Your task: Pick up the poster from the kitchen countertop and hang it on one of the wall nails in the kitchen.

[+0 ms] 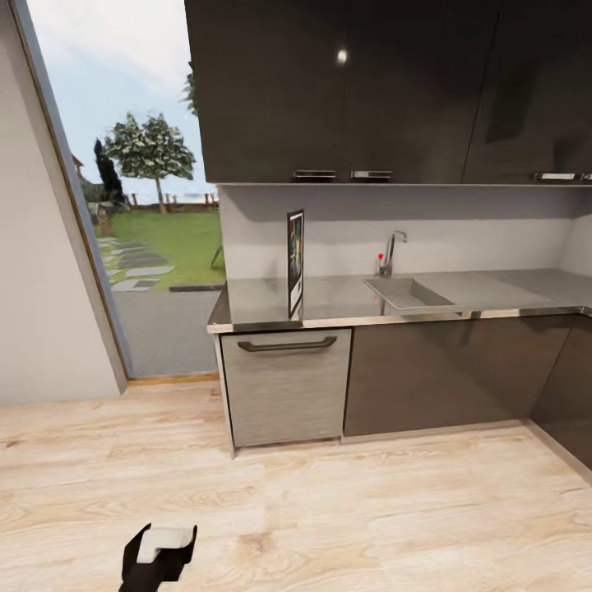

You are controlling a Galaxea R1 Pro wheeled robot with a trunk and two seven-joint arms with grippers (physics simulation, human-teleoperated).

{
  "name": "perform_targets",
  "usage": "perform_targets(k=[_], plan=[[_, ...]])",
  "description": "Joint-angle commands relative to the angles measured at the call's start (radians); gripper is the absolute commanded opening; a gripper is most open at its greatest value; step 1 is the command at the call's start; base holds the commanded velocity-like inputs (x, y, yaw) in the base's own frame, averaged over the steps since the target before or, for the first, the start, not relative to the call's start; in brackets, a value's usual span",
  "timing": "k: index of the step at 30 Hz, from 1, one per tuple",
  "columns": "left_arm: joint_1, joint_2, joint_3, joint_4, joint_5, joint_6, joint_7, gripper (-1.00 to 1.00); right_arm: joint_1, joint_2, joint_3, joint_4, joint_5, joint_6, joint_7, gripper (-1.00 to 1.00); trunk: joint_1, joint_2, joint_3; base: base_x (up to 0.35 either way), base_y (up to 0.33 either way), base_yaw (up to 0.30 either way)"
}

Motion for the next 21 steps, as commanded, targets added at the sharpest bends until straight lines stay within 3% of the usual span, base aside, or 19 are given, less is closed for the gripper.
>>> perform_targets(k=[1, 4, 5, 9, 13, 15, 19, 20, 21], plan=[[0.0, 0.0, -0.002, -0.049, -0.002, 0.022, -0.001, 1.0, -0.001, -0.001, 0.0, 0.0, 0.001, -0.003, -0.001, 1.0, 0.0, 0.0, -0.001, 0.002, -0.001, 0.002], [0.001, -0.003, -0.009, -0.176, -0.001, 0.116, -0.006, 1.0, -0.001, -0.009, -0.001, -0.001, 0.0, -0.004, -0.001, 1.0, 0.0, 0.0, -0.001, 0.001, -0.001, 0.001], [0.0, -0.007, -0.012, -0.249, 0.0, 0.175, -0.015, 1.0, -0.001, -0.016, -0.001, -0.002, 0.0, -0.004, -0.001, 1.0, 0.0, 0.0, -0.001, 0.0, 0.0, 0.0], [-0.027, -0.018, -0.016, -0.351, 0.003, 0.265, -0.042, 1.0, -0.001, -0.029, -0.003, -0.008, 0.0, -0.006, 0.0, 1.0, 0.0, 0.0, -0.001, 0.0, 0.0, 0.0], [-0.131, -0.06, -0.017, -0.377, 0.004, 0.302, -0.053, 1.0, 0.002, -0.035, -0.002, -0.061, 0.0, -0.037, -0.001, 1.0, 0.0, 0.0, -0.001, 0.0, 0.0, 0.0], [-0.215, -0.104, -0.017, -0.377, 0.003, 0.37, -0.056, 1.0, 0.019, -0.038, -0.003, -0.126, -0.001, -0.087, -0.001, 1.0, 0.0, 0.0, -0.001, 0.0, 0.0, 0.0], [-0.337, -0.149, -0.017, -0.359, 0.003, 0.497, -0.058, 1.0, 0.071, -0.041, -0.006, -0.239, -0.001, -0.13, -0.002, 1.0, 0.0, 0.0, -0.001, 0.0, 0.0, 0.0], [-0.404, -0.166, -0.017, -0.336, 0.003, 0.538, -0.058, 1.0, 0.111, -0.042, -0.007, -0.315, -0.001, -0.141, -0.002, 1.0, 0.0, 0.0, -0.001, 0.0, 0.0, 0.0], [-0.438, -0.173, -0.017, -0.32, 0.003, 0.552, -0.058, 1.0, 0.136, -0.043, -0.007, -0.358, -0.001, -0.145, -0.002, 1.0, 0.0, 0.0, -0.001, 0.0, 0.0, 0.0]])
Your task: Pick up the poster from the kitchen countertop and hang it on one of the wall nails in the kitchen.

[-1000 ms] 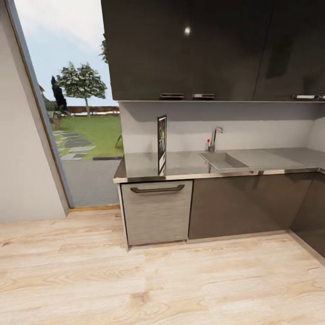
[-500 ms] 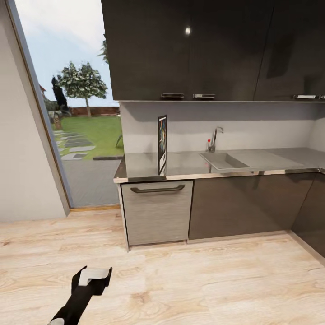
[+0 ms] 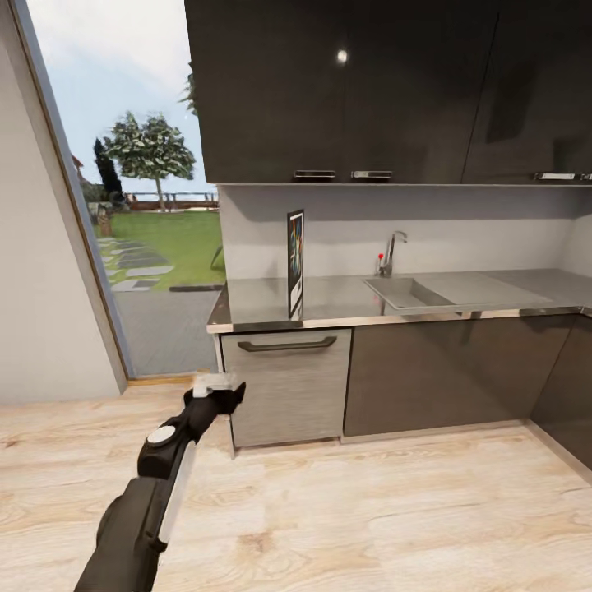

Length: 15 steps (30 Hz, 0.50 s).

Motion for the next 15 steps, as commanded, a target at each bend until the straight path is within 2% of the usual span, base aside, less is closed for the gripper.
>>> perform_targets(k=[1, 3, 4, 7, 8, 9, 11, 12, 13, 15], plan=[[-0.036, -0.008, 0.001, 0.018, -0.003, 0.018, -0.004, 1.0, 0.027, 0.0, 0.0, -0.045, 0.001, -0.006, -0.001, 1.0, 0.0, -0.001, -0.001, 0.0, 0.0, 0.0], [-0.1, -0.018, 0.001, 0.063, -0.003, 0.034, -0.003, 1.0, 0.079, -0.001, -0.001, -0.132, 0.0, -0.01, -0.001, 1.0, 0.0, -0.001, -0.001, 0.0, 0.0, 0.0], [-0.162, -0.025, 0.001, 0.115, -0.003, 0.045, -0.002, 1.0, 0.122, -0.001, -0.001, -0.205, 0.0, -0.013, 0.0, 1.0, 0.0, -0.001, -0.001, 0.0, 0.0, 0.0], [-0.28, -0.033, 0.001, 0.218, -0.002, 0.057, -0.001, 1.0, 0.173, -0.001, -0.001, -0.295, -0.002, -0.015, 0.001, 1.0, 0.0, -0.001, -0.001, 0.0, 0.0, 0.0], [-0.335, -0.035, 0.001, 0.269, -0.002, 0.059, 0.0, 1.0, 0.188, 0.0, 0.0, -0.319, -0.003, -0.016, 0.001, 1.0, 0.0, -0.001, -0.001, 0.0, 0.0, 0.0], [-0.438, -0.038, 0.001, 0.387, -0.001, 0.061, 0.0, 1.0, 0.22, 0.0, 0.0, -0.361, -0.004, -0.02, 0.003, 1.0, 0.0, -0.001, -0.001, 0.0, 0.0, 0.0], [-0.486, -0.04, 0.001, 0.441, -0.001, 0.06, 0.001, 1.0, 0.244, 0.0, -0.001, -0.393, -0.004, -0.022, 0.004, 1.0, 0.0, -0.001, -0.001, 0.0, 0.0, 0.0], [-0.554, -0.044, 0.002, 0.52, -0.001, 0.042, 0.002, 1.0, 0.318, 0.0, -0.001, -0.467, -0.004, -0.048, 0.004, 1.0, 0.0, -0.001, -0.001, 0.0, 0.0, 0.0], [-0.57, -0.044, 0.003, 0.539, -0.001, 0.012, 0.002, 1.0, 0.341, 0.0, -0.001, -0.488, -0.004, -0.08, 0.004, 1.0, 0.0, -0.001, -0.001, 0.0, 0.0, 0.0], [-0.577, -0.044, 0.004, 0.549, -0.001, -0.012, 0.002, 1.0, 0.35, 0.0, -0.001, -0.495, -0.003, -0.094, 0.003, 1.0, 0.0, -0.001, -0.001, 0.0, 0.0, 0.0]])
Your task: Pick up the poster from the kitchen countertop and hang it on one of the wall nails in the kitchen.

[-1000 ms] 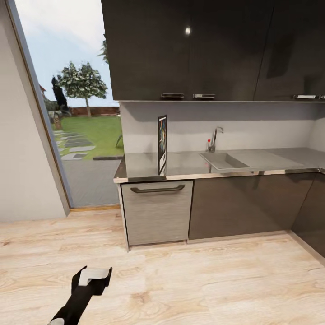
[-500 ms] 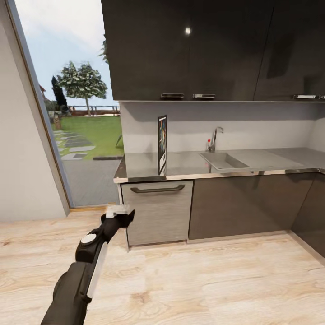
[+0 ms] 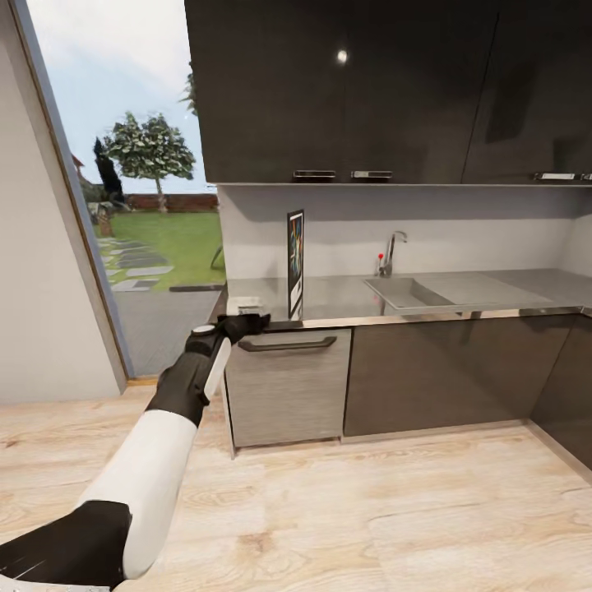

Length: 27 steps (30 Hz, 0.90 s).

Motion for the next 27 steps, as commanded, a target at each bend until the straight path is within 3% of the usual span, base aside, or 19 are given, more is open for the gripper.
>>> perform_targets(k=[1, 11, 27], plan=[[-0.003, 0.0, 0.002, 0.002, -0.002, -0.008, -0.003, 1.0, 0.003, 0.0, 0.0, -0.003, 0.0, -0.007, -0.001, 1.0, 0.0, -0.001, -0.001, 0.0, 0.0, 0.0], [-0.011, 0.0, 0.011, 0.108, -0.001, -0.21, -0.004, 1.0, 0.016, 0.0, 0.0, -0.011, 0.003, -0.025, -0.003, 1.0, 0.0, -0.001, -0.001, 0.02, 0.0, 0.0], [-0.012, 0.0, 0.012, 0.153, -0.001, -0.262, -0.005, 1.0, 0.017, 0.0, 0.0, -0.009, 0.005, -0.025, -0.004, 1.0, 0.0, -0.001, -0.001, 0.297, 0.0, 0.0]])
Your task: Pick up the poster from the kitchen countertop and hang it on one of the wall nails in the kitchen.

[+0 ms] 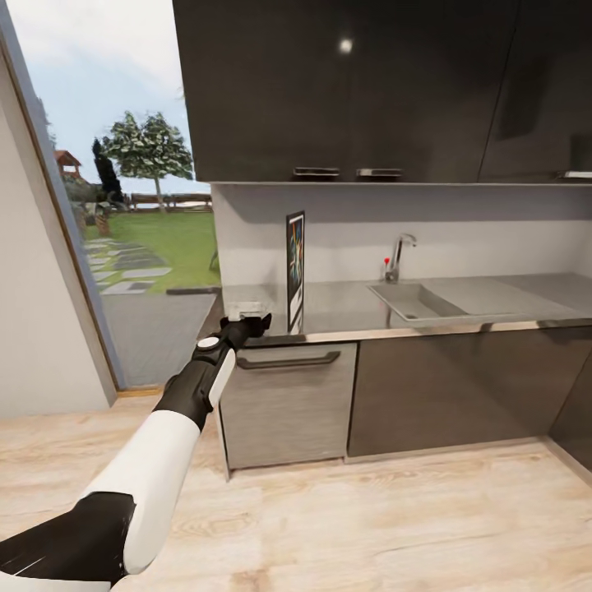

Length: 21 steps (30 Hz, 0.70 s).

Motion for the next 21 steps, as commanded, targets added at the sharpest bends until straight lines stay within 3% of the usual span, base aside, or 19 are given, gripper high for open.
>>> perform_targets(k=[1, 13, 21], plan=[[0.0, 0.0, 0.002, -0.001, -0.002, 0.006, -0.004, 1.0, 0.0, 0.0, 0.0, -0.001, 0.001, -0.002, -0.001, 1.0, 0.001, 0.0, -0.001, 0.331, 0.0, 0.0], [0.0, 0.0, 0.005, -0.001, -0.002, 0.006, -0.002, 1.0, 0.0, 0.0, 0.0, 0.001, 0.002, -0.002, 0.0, 1.0, 0.001, 0.0, -0.001, 0.328, -0.009, 0.0], [0.0, 0.0, 0.004, -0.001, -0.002, 0.007, -0.002, 1.0, 0.0, 0.0, 0.0, 0.002, 0.002, -0.002, 0.0, 1.0, 0.001, 0.0, -0.001, 0.161, -0.087, 0.0]])
